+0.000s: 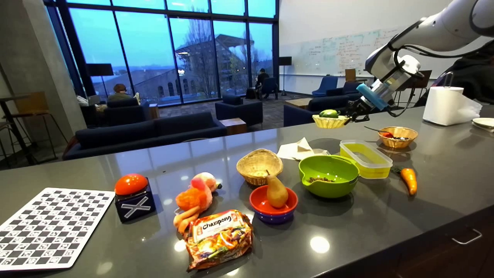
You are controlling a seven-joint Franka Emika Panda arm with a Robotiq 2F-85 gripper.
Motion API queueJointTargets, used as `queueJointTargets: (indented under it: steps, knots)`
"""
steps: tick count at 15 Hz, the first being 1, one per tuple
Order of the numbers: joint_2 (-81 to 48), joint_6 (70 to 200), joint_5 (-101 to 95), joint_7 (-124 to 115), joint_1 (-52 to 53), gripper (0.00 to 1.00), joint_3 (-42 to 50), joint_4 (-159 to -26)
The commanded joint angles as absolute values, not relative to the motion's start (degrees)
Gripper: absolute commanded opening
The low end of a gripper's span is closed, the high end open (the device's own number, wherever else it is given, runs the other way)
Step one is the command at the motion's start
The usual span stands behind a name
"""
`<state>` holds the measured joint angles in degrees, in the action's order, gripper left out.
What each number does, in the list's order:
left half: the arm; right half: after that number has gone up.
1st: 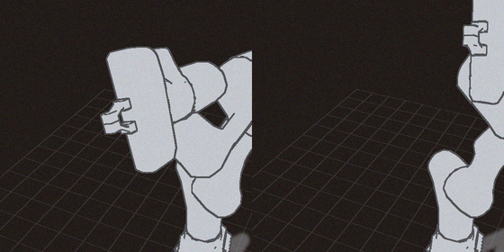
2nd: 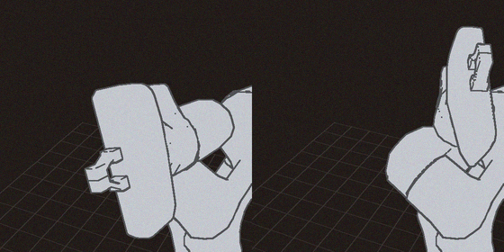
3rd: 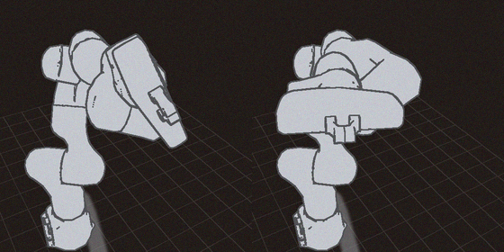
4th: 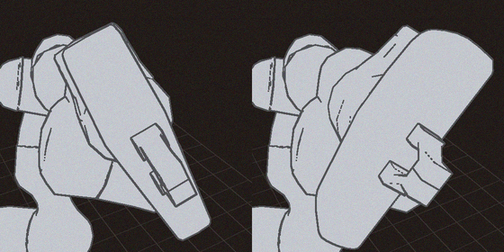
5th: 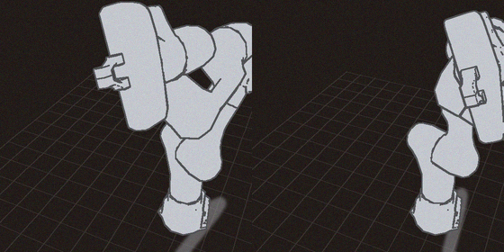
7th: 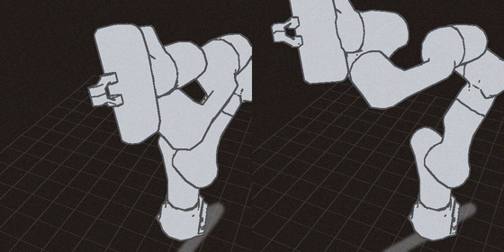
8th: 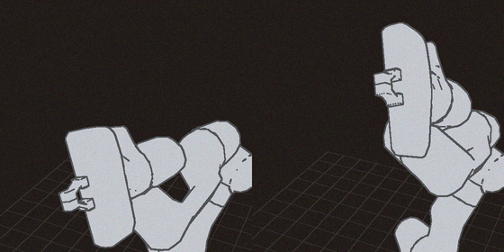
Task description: Remove the basket from the yellow container.
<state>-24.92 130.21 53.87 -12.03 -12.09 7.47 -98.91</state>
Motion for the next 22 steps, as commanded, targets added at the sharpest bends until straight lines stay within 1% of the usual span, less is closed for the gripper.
queueJointTargets:
  steps: [1, 10, 22]
  knots:
    - [-28.37, 129.16, 55.83, -13.4, -13.0, 0.02, 6.89, -95.24]
    - [-34.41, 127.05, 54.99, -17.74, -13.16, 0.02, 7.08, -89.62]
    - [-35.95, 124.5, 54.16, -21.04, -13.37, 0.02, 7.66, -88.09]
